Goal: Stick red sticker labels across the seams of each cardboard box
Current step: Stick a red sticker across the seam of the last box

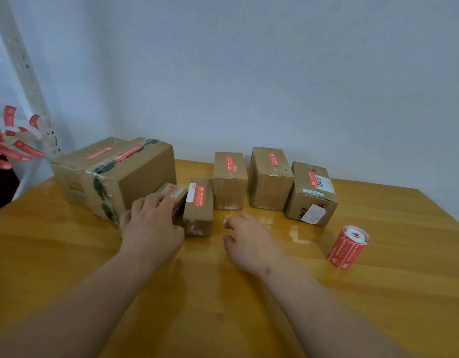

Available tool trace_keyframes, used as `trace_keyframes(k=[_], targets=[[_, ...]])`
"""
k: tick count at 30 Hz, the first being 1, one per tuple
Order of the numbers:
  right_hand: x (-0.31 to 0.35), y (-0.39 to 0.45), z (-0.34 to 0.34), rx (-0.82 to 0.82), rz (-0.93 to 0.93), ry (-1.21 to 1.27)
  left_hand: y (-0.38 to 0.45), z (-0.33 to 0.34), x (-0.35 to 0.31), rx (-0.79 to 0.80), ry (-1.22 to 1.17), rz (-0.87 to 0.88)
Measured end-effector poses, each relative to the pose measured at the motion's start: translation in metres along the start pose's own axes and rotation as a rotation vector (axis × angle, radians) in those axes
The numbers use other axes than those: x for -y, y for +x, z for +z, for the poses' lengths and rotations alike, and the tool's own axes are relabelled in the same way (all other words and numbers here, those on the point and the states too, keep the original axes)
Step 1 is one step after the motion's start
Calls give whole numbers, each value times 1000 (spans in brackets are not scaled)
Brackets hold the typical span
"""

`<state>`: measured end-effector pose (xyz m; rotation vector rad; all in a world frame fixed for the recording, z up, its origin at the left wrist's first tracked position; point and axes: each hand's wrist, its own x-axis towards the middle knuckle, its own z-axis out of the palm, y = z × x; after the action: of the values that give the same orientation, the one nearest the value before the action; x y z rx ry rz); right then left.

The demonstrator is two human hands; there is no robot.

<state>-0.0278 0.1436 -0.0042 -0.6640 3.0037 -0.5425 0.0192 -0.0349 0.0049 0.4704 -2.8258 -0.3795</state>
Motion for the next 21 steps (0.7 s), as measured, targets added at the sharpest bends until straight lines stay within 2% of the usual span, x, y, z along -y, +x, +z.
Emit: trace_keyframes(k=[3,8,16,21], targets=[[13,-2,7,27,-71,-14,-9,1,19,54,47,-83],[33,-1,16,112,-147,-42,-15,8,38,106,-93,-165],[37,28,36,145,-165,-19,12,34,34,23,-286,18],[34,51,41,141,-103,21,48,48,24,131,-347,157]])
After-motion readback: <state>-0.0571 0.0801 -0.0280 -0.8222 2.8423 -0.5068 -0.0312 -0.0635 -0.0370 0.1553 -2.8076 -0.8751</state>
